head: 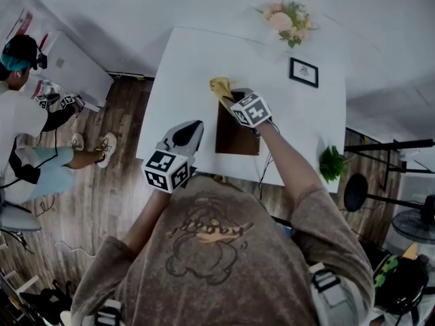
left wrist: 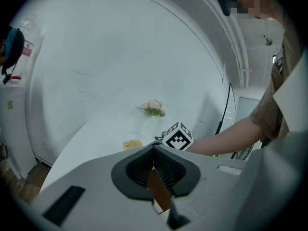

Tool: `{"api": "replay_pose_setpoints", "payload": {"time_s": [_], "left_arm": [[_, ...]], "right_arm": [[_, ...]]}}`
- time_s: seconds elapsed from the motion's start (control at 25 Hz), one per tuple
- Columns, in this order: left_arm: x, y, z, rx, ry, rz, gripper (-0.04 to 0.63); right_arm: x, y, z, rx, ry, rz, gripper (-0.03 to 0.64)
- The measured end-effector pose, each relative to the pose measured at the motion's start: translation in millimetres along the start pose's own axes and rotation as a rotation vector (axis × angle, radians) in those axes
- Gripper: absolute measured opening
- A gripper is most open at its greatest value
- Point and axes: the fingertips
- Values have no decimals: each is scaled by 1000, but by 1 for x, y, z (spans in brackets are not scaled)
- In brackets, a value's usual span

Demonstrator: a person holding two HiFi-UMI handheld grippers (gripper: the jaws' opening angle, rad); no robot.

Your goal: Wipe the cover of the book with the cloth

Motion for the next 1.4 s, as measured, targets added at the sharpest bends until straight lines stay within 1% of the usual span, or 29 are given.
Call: {"api": "replay_pose_setpoints", "payload": {"time_s": [0.12,0.24,0.52,0.8,1.04,1.4], "left_arm": [[-2,2,0,1,5,0,4],[-2,3,2,-3,4,0,3],[-5,-1,11,-30,-2,-14,4],[-7,-4,16,-47,-7,-26,3],[-6,-5,18,-57,-11,-32,3],[-6,-6,19,-68,-17,-38,4]], "right_arm": [[-3,1,-2,0,-45,3,63],[-1,5,-8,4,-38,-2,63],[-11,13,-24,42,-77,2,63],[-20,25,-46,58,-97,23,61],[-29,37,-69,90,-92,21,61],[-40,50,-94,88,-85,24,61]]}}
Point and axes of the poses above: the fingertips, and each gripper's own axes: y backward along the fingers, z to its right, x out of its top, and after that the axes turned 12 degrees about y, right-handed
